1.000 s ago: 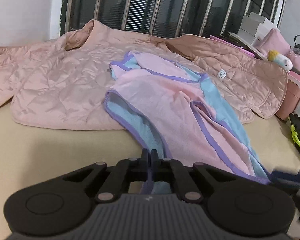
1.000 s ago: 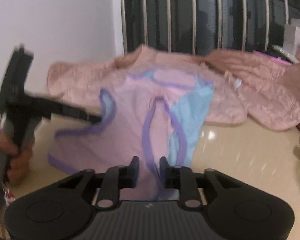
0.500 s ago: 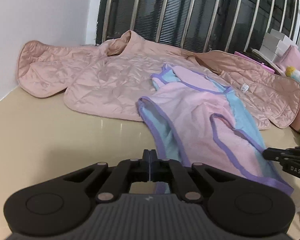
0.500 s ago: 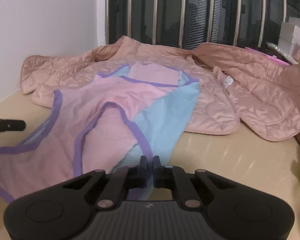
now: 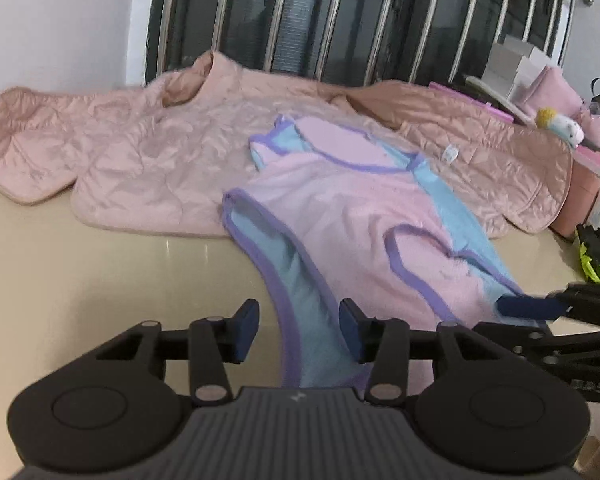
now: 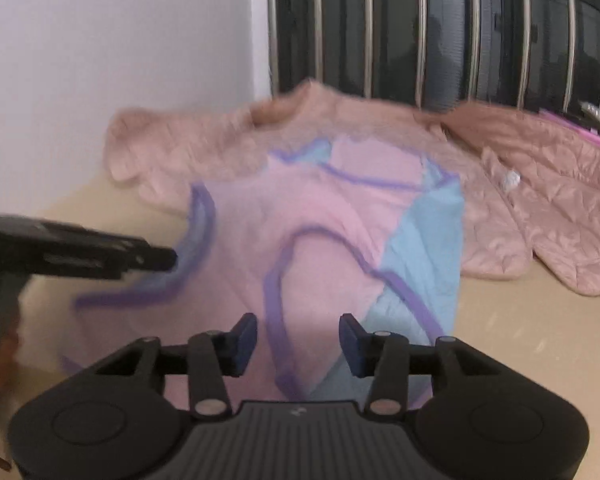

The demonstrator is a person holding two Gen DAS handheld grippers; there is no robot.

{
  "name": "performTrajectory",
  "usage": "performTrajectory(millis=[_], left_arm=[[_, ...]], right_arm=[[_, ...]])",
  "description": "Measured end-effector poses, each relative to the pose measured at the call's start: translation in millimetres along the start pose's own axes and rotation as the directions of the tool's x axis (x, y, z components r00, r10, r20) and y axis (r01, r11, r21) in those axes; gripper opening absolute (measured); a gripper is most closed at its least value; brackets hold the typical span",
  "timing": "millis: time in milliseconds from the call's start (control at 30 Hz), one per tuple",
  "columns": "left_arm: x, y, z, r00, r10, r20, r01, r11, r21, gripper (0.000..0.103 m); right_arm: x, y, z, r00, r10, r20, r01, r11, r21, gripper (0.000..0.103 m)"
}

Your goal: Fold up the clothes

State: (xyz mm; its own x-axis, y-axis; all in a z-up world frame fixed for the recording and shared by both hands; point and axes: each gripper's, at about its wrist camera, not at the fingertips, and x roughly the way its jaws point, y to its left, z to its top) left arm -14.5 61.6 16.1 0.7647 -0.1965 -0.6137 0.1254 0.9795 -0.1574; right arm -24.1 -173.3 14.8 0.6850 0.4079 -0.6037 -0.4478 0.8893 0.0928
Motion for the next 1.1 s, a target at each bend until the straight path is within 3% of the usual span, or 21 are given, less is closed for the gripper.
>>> performTrajectory(millis=[67,100,267,333,433,467,500,600,667,733,800,867,933,967,1100], left_arm=[[0.9,-0.8,-2.2,1.0,0.01,-0.006,-0.01,1.0,0.016,0.045],[0.9,-1.1,-2.3,1.0,0.017,-0.008,-0.017,1.0,0.024,0.045],[1.6,2.4,-4.5,1.0,0.031,0.001,-0.031,0.999,0.039,0.045],[1.5,1.7,-6.1,0.999,0.039,0.008,-0.039,0.998,0.047,0.045],[-5.0,-0.7,-3.2,0.999,0.049,0.006,-0.049,0.999,0.017,0.045],[-12.8,-2.2,-3.1,0.999,0.015,0.028,-0.015,1.0,0.008,0.049],[-20.5,-3.8,-3.1,0.998,-0.023,0.05,0.023,1.0,0.003,0.059],[-40.1,-10.6,-3.6,0.977,-0.186,0.102,0.184,0.982,0.033,0.083],[-41.8,-14.7,-4.3,0.967,-0.238,0.096,0.234,0.971,0.053,0.083],[-38.0,-19.5,-6.0,0.967,-0.243,0.071,0.239,0.969,0.064,0.083],[-31.6,-23.0,-12.4,0.97,-0.239,0.033,0.236,0.969,0.075,0.083],[-26.0,-27.3,-19.4,0.972,-0.236,-0.001,0.235,0.968,0.092,0.083],[-21.7,-32.1,-26.7,0.977,-0.211,-0.034,0.213,0.97,0.12,0.083],[-20.9,-34.7,-28.9,0.98,-0.196,-0.038,0.2,0.97,0.141,0.083],[-18.6,-43.8,-33.1,0.987,-0.151,-0.062,0.161,0.963,0.215,0.087]], right_arm=[[9.1,2.0,-1.7,0.999,-0.013,-0.034,0.013,1.0,0.001,0.006],[10.7,2.2,-2.9,0.999,-0.017,-0.043,0.017,1.0,0.005,0.003],[-16.3,-13.7,-12.5,0.99,-0.141,0.021,0.139,0.988,0.073,0.001],[-17.6,-15.5,-10.8,0.992,-0.126,0.028,0.124,0.99,0.071,0.002],[-19.7,-18.3,-8.1,0.994,-0.104,0.04,0.101,0.993,0.067,0.012],[-20.4,-19.2,-7.2,0.994,-0.096,0.044,0.093,0.993,0.066,0.026],[-21.1,-20.1,-6.3,0.995,-0.089,0.047,0.086,0.994,0.065,0.042],[-12.8,-22.8,6.1,0.997,-0.051,0.059,0.047,0.997,0.06,0.047],[8.7,-25.5,23.2,0.999,-0.034,0.037,0.032,0.998,0.058,0.046],[30.1,-28.6,39.2,1.0,-0.019,0.011,0.018,0.998,0.059,0.042],[50.4,-33.0,48.8,0.999,-0.015,-0.034,0.017,0.998,0.069,0.029],[63.4,-33.2,51.3,0.998,-0.006,-0.069,0.01,0.998,0.064,0.023],[69.0,-30.7,50.6,0.997,0.006,-0.082,-0.002,0.999,0.048,0.013],[69.9,-29.1,50.4,0.997,0.009,-0.082,-0.006,0.999,0.039,0.003],[60.1,-30.4,55.2,0.998,-0.069,-0.005,0.069,0.997,0.028,0.001]])
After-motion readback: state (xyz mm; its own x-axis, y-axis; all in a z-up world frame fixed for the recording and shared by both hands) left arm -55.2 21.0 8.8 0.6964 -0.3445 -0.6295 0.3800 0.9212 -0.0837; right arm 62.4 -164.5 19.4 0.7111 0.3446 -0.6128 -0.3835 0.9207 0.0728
